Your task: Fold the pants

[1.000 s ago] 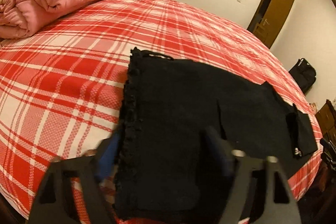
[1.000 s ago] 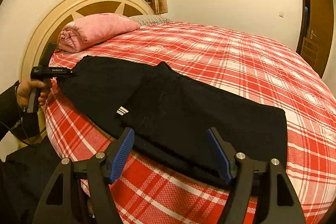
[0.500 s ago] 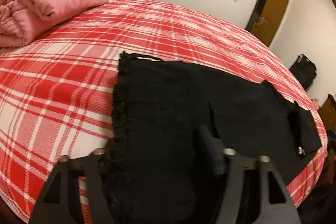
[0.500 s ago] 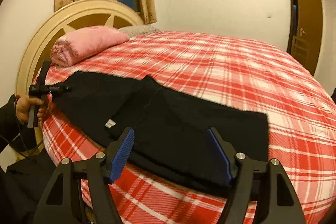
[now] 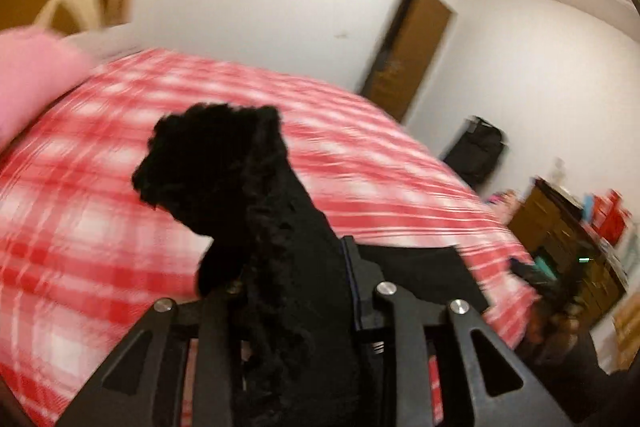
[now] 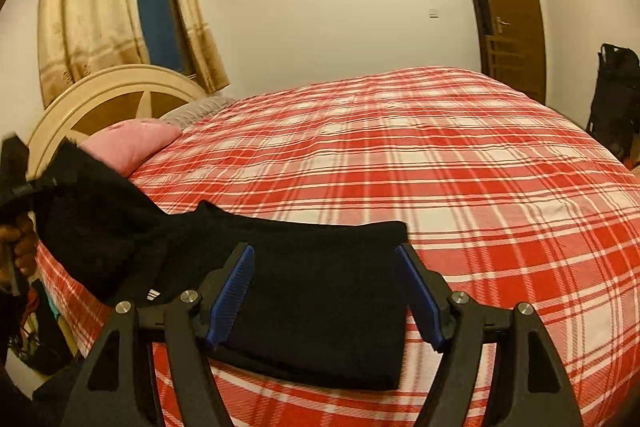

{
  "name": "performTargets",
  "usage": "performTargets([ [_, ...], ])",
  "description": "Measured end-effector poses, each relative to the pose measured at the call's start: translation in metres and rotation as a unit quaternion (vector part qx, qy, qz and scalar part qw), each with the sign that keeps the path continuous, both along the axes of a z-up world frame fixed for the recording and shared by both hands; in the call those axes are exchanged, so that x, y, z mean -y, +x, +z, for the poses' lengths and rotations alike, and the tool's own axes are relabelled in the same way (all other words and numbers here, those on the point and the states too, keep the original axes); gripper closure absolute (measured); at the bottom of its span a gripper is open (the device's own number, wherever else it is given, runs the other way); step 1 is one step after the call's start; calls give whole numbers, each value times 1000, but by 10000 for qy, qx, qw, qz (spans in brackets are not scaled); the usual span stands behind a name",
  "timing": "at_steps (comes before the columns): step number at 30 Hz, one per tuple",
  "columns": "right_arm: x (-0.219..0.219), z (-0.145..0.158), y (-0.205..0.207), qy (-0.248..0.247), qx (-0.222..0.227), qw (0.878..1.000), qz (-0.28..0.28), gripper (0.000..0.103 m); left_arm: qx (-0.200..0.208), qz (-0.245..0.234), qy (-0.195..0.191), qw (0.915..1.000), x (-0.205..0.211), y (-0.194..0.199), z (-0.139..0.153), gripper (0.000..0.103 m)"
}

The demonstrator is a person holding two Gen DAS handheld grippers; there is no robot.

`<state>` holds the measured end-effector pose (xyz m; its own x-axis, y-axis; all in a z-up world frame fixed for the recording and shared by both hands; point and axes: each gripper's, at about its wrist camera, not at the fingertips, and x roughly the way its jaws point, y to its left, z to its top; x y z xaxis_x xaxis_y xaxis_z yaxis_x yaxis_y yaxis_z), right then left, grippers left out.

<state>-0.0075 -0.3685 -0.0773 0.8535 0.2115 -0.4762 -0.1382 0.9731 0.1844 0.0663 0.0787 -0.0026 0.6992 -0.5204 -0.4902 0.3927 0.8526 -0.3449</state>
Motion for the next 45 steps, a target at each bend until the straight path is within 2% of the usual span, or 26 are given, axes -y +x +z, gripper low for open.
performTargets([
  [3,6,-1,-1,-31,12,10000,-27,29,148,-610,152,9979,61,6,19,75],
  [6,15,-2,-3,-53,10,10000,-55,29,153,-1188,340,9922,123,14,25,75],
  [10,31,-6,-1,14,-60,9998,-163,29,18,-1725,650,9829,195,28,16,75],
  [13,45,-9,2,189,-136,9992,-332,29,-162,-1929,847,9774,234,36,2,76],
  [17,61,-16,8,536,-299,9968,-518,29,-382,-2054,1021,9726,266,41,-18,76],
  [26,64,-28,15,708,-561,9948,-472,29,-661,-2260,1393,9618,315,38,-58,76],
  [28,64,-32,18,797,-648,9940,-373,29,-867,-2487,1224,9569,323,35,-69,73],
  [30,66,-38,20,917,-744,9925,-309,29,-1094,-2568,1269,9518,335,30,-75,68],
  [32,71,-42,21,1056,-797,9907,-303,29,-890,-2759,1198,9495,333,17,-67,65],
  [33,74,-42,21,1179,-807,9893,-304,29,-771,-2822,1119,9497,330,12,-61,60],
  [35,78,-40,19,1413,-759,9867,-282,29,-349,-2795,987,9544,310,-2,-41,39],
  [36,79,-38,19,1517,-721,9854,-262,29,-117,-2667,1012,9584,297,-7,-32,25],
  [37,79,-37,19,1591,-698,9845,-245,29,127,-2480,1067,9628,280,-11,-23,17],
  [40,72,-31,25,1766,-749,9813,-146,29,511,-1949,1308,9707,233,-12,-14,7],
  [42,58,-29,32,1633,-794,9833,-83,29,502,-1571,1526,9744,213,-1,-21,6],
  [45,37,-30,44,1436,-986,9847,-4,29,270,-684,1929,9785,170,26,-43,6],
])
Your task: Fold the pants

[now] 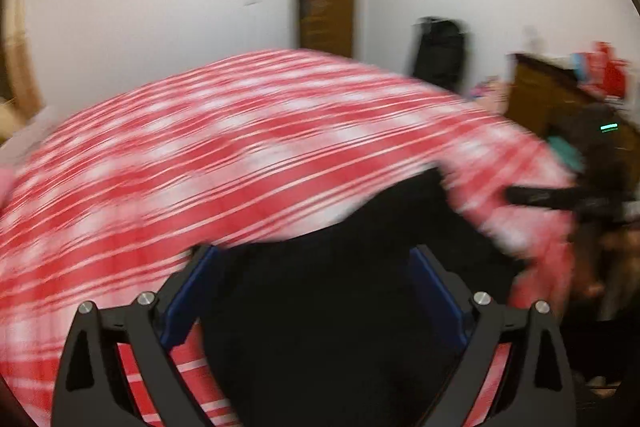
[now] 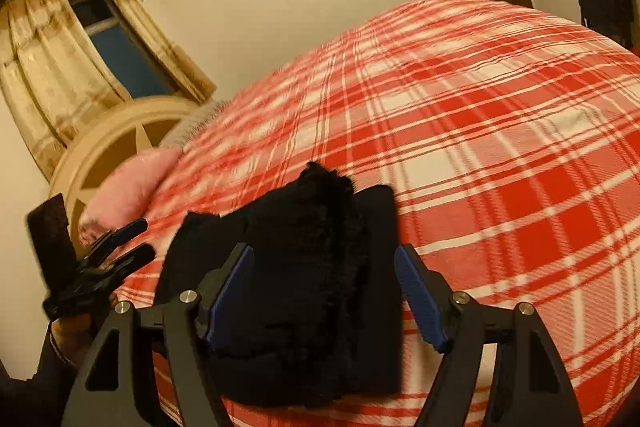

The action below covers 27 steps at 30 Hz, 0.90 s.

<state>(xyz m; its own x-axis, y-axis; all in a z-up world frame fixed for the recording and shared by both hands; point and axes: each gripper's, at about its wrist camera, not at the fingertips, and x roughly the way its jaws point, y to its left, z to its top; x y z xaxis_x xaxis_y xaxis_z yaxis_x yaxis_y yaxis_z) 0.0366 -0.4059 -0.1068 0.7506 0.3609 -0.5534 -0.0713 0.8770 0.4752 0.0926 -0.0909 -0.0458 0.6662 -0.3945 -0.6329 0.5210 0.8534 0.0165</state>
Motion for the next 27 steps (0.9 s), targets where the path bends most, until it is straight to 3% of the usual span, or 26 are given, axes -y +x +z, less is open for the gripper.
performTargets([
  [4,-21,-13,24,-431,-590,9973,-7,32,-602,604,-382,9956,-39,24,-32,6],
  [6,-22,-25,34,-379,-873,9954,-87,55,-745,770,-471,9931,-45,29,-47,6],
  [7,-24,-26,35,-426,-901,9950,-27,87,-811,795,-490,9923,-44,32,-53,6],
  [13,-35,13,8,-858,-368,9955,138,93,-958,810,-710,9896,-38,36,-60,6],
  [16,-37,17,-8,-1141,-429,9923,200,93,-969,769,-735,9896,-36,35,-60,5],
  [20,-26,-30,-13,-1443,-1112,9832,69,91,-977,713,-765,9897,-38,32,-67,0],
  [21,-22,-33,-16,-1384,-902,9863,38,90,-1030,663,-820,9891,-38,32,-69,0],
  [22,-18,-30,-17,-1257,-837,9885,-9,79,-1074,681,-830,9884,-37,31,-72,0],
  [23,-11,-26,-17,-1077,-853,9904,-114,57,-1082,707,-821,9882,-37,31,-72,0],
  [25,-3,-18,-19,-707,-693,9950,-83,34,-1073,657,-836,9885,-37,29,-71,0],
  [27,1,-10,-13,-653,-533,9963,-164,34,-1088,638,-850,9884,-37,30,-71,0],
])
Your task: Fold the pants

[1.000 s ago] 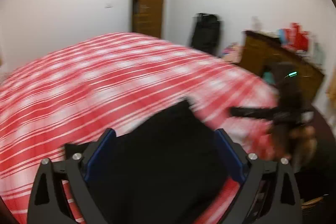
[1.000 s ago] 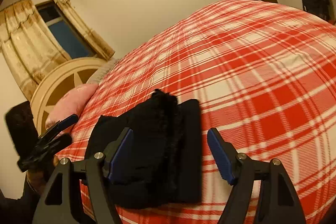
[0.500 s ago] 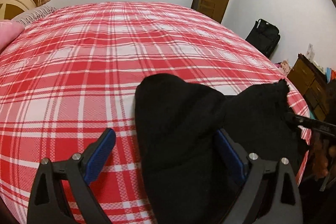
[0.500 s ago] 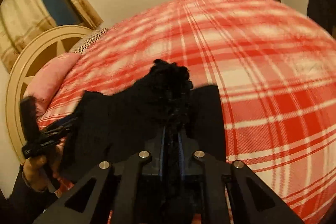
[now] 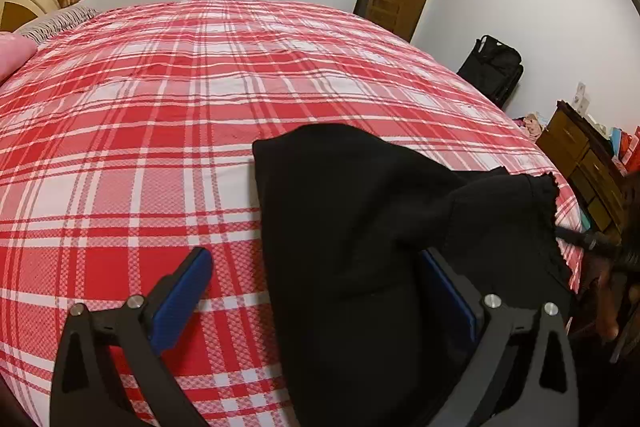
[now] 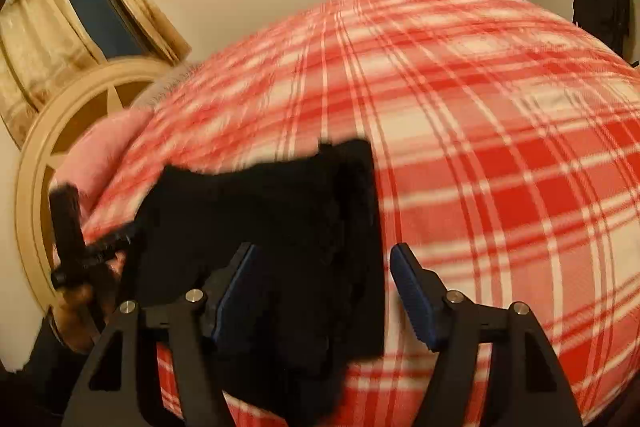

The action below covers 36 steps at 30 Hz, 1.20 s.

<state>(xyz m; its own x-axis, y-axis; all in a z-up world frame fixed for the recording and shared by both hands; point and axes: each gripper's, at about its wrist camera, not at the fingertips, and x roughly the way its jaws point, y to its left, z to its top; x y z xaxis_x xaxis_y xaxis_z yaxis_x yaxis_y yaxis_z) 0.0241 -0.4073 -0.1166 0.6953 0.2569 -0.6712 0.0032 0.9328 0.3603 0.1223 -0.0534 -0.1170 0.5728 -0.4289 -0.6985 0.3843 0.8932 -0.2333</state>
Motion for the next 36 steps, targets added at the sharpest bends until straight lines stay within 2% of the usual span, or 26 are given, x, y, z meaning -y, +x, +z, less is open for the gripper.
performTargets([
  [3,1,-3,23,20,-59,10000,-57,34,-119,65,-121,9998,-1,1,-4,0],
  [4,2,-9,36,204,-202,9996,-23,45,-143,71,-145,9998,-1,1,-5,0],
  [5,0,-12,47,341,-318,9989,67,71,-147,87,-148,9997,0,0,-6,0],
  [6,-3,-14,54,406,-372,9983,196,79,-142,97,-157,9997,-1,-1,-6,0],
  [7,-8,-11,58,370,-347,9983,298,94,-143,105,-157,9997,-1,-2,-5,0],
  [8,-15,-5,59,267,-325,9983,399,94,-148,113,-153,9997,-1,-2,-5,0],
  [9,-24,10,60,-1,-184,9986,503,94,-156,121,-148,9997,-1,-2,-5,0],
  [11,-34,42,57,-196,198,9974,659,94,-157,173,-182,9996,-2,-4,-2,0],
  [14,-36,70,63,-414,520,9958,629,94,-29,315,-240,9992,-2,-9,5,0],
  [16,-29,60,80,-558,283,9971,435,94,48,409,-199,9990,2,-10,7,0],
  [17,-24,47,89,-575,-14,9975,423,94,54,406,-113,9991,5,-9,6,0],
  [18,-18,22,100,-582,-474,9963,410,93,45,392,-8,9992,9,-8,3,0],
  [19,-15,7,103,-704,-643,9950,286,85,34,394,126,9991,14,-6,-1,0],
  [20,-12,-4,101,-856,-692,9938,130,63,18,381,162,9991,16,-5,-4,0],
  [21,-5,-9,94,-953,-634,9934,-54,53,-31,364,163,9992,17,-4,-7,0],
  [22,2,-8,86,-842,-531,9949,-142,48,-59,377,157,9991,17,-4,-7,0],
  [25,16,14,48,-489,-90,9984,-276,48,-46,347,123,9993,12,-6,-6,0],
  [27,11,30,24,-538,171,9983,-152,48,-56,342,114,9993,12,-7,-6,0],
  [29,-8,37,7,-682,235,9972,181,49,-83,389,64,9992,10,-7,-7,0],
  [32,-46,32,-17,-1694,489,9813,780,49,-77,424,56,9991,12,-9,-6,0],
  [33,-63,25,-22,-2295,559,9668,973,49,-64,423,96,9990,12,-9,-6,0],
  [34,-72,19,-22,-2653,515,9571,1049,49,-57,417,119,9990,13,-10,-6,0],
  [36,-84,4,-18,-2967,344,9456,1291,49,-42,401,153,9991,13,-11,-4,0],
])
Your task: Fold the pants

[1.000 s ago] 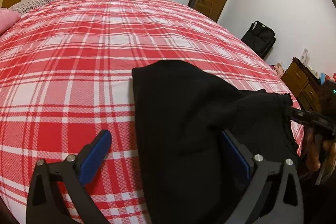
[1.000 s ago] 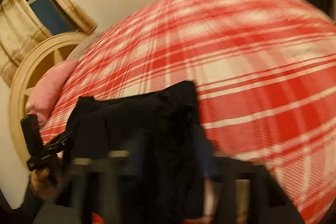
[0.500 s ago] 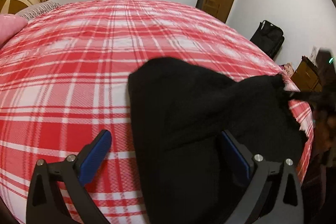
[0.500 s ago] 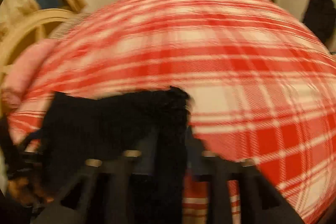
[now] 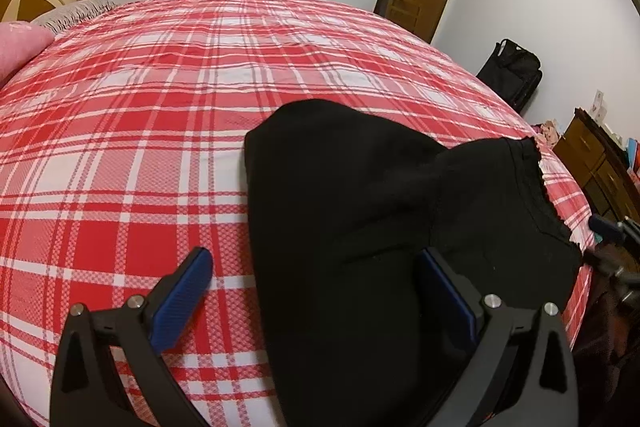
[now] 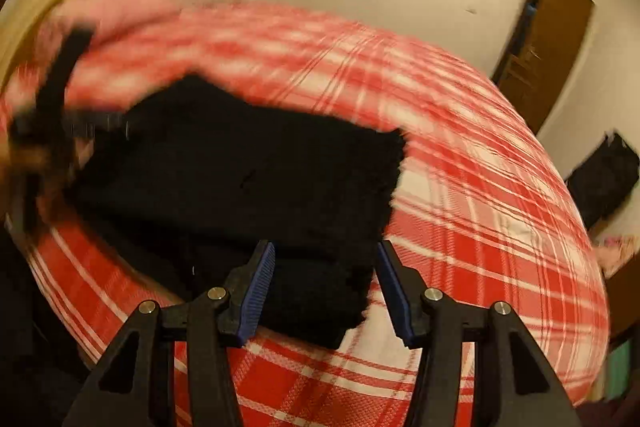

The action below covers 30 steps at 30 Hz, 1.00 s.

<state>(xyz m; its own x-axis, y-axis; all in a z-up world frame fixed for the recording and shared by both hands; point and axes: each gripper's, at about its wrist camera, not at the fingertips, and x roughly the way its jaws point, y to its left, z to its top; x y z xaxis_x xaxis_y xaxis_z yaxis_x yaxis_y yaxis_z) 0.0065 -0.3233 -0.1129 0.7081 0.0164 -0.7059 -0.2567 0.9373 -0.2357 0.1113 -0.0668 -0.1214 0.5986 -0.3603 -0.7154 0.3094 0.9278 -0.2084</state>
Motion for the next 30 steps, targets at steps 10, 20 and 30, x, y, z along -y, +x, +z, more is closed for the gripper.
performTargets([
  [10,-25,-4,6,-652,358,9969,261,93,-59,-82,28,9999,4,4,-2,0],
  [20,-43,-28,-19,-1592,339,9863,263,94,-124,-155,-16,9998,3,6,-3,0],
  [30,-29,-33,-30,-1439,368,9867,659,87,-232,-283,-12,9993,3,8,-8,0],
])
